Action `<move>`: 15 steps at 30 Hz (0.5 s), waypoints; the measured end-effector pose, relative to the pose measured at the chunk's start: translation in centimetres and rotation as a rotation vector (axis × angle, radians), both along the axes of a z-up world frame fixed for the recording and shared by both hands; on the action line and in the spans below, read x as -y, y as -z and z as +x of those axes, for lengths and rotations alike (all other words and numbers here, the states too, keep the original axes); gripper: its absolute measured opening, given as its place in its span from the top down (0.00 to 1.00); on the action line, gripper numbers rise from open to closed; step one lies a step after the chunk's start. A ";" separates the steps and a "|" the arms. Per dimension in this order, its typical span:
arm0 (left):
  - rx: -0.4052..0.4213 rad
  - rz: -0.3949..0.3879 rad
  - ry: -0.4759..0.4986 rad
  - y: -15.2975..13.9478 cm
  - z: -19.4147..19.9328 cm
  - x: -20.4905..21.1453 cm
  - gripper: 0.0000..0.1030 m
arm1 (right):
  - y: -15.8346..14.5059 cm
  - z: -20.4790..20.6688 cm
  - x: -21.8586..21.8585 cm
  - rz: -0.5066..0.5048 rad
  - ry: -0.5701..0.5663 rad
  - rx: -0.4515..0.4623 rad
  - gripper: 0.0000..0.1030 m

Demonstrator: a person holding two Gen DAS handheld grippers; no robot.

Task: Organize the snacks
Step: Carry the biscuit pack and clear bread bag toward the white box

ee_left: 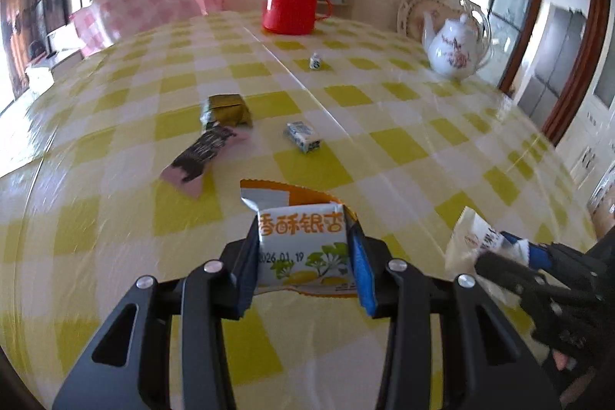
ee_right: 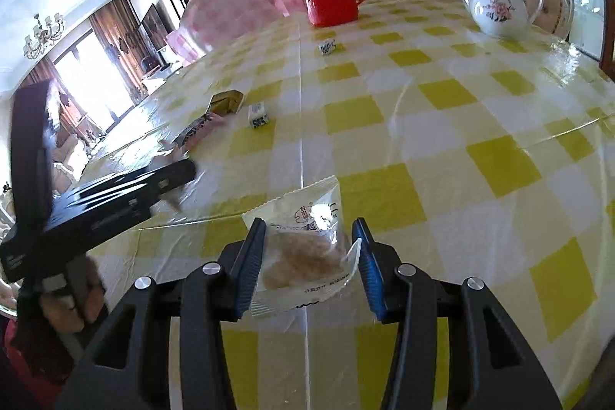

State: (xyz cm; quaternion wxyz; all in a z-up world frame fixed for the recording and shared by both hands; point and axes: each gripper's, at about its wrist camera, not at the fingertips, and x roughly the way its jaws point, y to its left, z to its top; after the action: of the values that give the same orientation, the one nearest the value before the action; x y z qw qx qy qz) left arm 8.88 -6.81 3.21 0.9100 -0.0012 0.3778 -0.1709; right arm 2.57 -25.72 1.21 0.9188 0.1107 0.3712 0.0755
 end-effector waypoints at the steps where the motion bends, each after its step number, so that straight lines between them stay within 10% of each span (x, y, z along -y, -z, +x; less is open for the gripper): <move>1: 0.007 -0.009 -0.008 -0.2 -0.5 -0.4 0.59 | -0.2 -0.4 -0.2 -0.012 0.001 0.009 0.55; 15: 0.020 -0.110 -0.047 -0.6 -9.4 -4.4 0.59 | -2.0 -10.5 -3.8 0.031 -0.056 0.140 0.55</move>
State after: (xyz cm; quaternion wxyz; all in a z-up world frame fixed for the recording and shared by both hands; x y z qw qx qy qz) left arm -0.52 -2.39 3.84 0.9159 -0.0586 0.3587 -0.1701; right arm -7.94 -21.88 3.24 0.9383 0.1091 0.3076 0.1143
